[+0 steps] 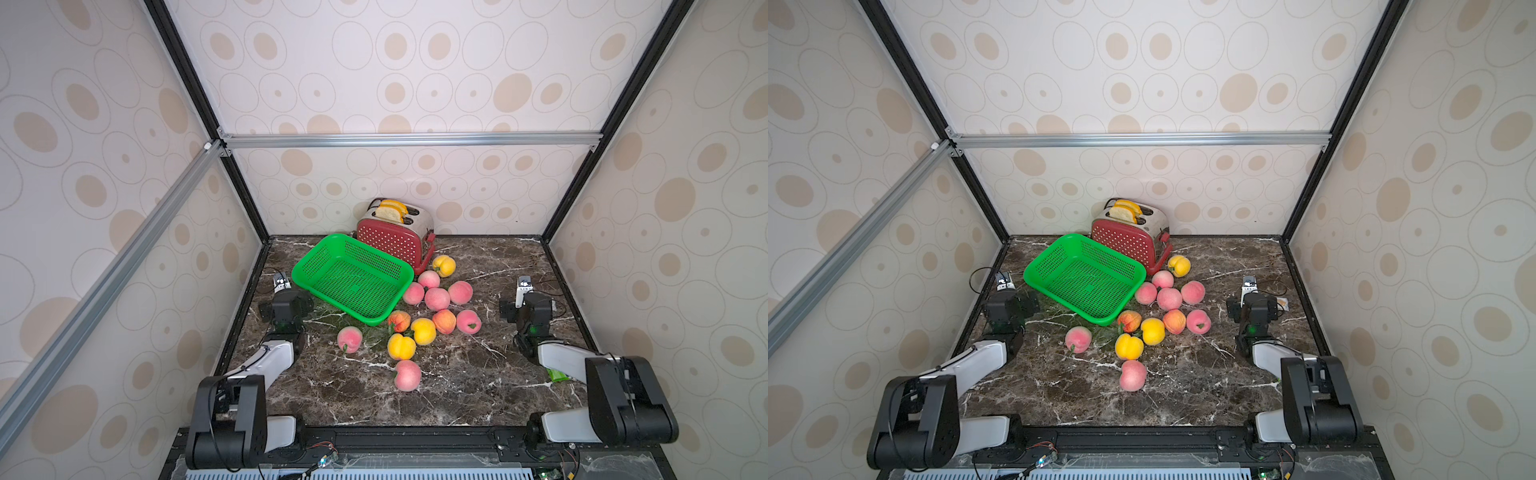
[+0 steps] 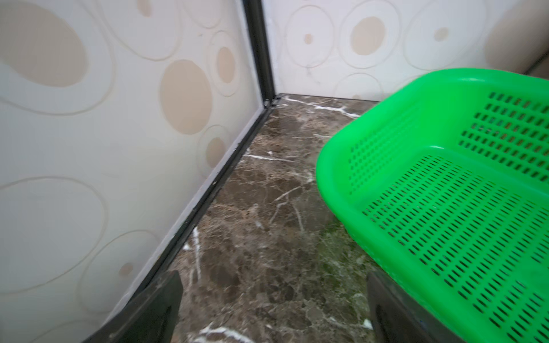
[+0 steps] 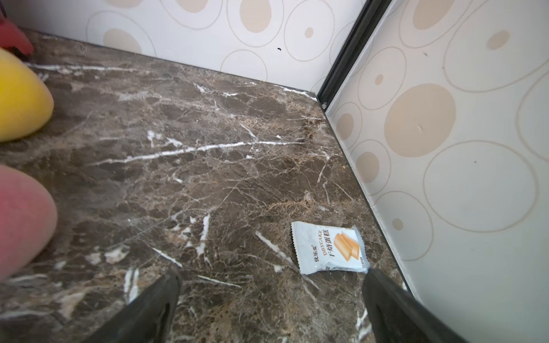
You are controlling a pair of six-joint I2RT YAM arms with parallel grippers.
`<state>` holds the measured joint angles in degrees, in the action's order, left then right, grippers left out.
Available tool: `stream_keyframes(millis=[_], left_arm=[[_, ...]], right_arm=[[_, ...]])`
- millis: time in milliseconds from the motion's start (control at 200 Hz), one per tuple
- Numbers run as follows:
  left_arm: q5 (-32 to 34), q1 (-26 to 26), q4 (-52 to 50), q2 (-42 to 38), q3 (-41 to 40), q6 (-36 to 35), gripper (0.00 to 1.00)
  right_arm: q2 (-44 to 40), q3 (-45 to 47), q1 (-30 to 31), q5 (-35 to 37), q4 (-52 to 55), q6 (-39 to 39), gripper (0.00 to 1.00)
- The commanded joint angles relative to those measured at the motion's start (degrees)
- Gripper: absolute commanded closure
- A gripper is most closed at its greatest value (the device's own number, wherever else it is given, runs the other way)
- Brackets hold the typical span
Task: Put the peaches into the basket
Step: Pick up the peach from the center of the board.
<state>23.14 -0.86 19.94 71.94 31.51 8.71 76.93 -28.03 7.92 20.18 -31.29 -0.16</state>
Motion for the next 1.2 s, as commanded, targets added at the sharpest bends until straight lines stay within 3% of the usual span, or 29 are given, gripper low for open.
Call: stream_keyframes(millis=[0, 135, 300, 441, 621, 736, 921, 1197], left_arm=[[8.14, 0.49, -21.72, -6.09, 6.24, 9.91, 0.01], [2.18, 0.77, -37.30, -13.10, 12.47, 18.64, 0.01], [-10.61, 5.40, -50.06, -14.29, 19.22, 17.69, 0.01], [-14.65, 11.02, -57.93, -17.20, 20.89, 17.83, 0.01], [-28.48, 15.31, -60.97, -20.28, 18.92, 19.62, 0.01], [-27.49, 21.73, -60.10, -20.73, 16.50, 21.49, 0.01], [-28.14, 25.87, -57.18, -18.36, 13.22, 23.24, 0.01], [-26.64, 26.46, -51.47, -11.45, 11.39, 22.15, 0.01]], right_arm=[[-5.89, -5.75, 0.07, 0.59, 15.93, 5.86, 0.00], [-9.34, -11.87, 0.75, -2.70, 30.78, 12.17, 0.00], [-12.63, -17.41, 3.03, -11.73, 43.32, 13.77, 0.00], [-16.79, -20.64, 10.01, -15.44, 53.29, 12.35, 0.00], [-22.41, -21.91, 19.75, -17.99, 64.23, 14.05, 0.00], [-25.27, -20.45, 27.74, -17.53, 66.33, 17.85, 0.00], [-25.11, -22.69, 40.22, -13.73, 71.70, 22.68, 0.00], [-27.00, -23.26, 44.06, -16.46, 73.22, 20.30, 0.00]])
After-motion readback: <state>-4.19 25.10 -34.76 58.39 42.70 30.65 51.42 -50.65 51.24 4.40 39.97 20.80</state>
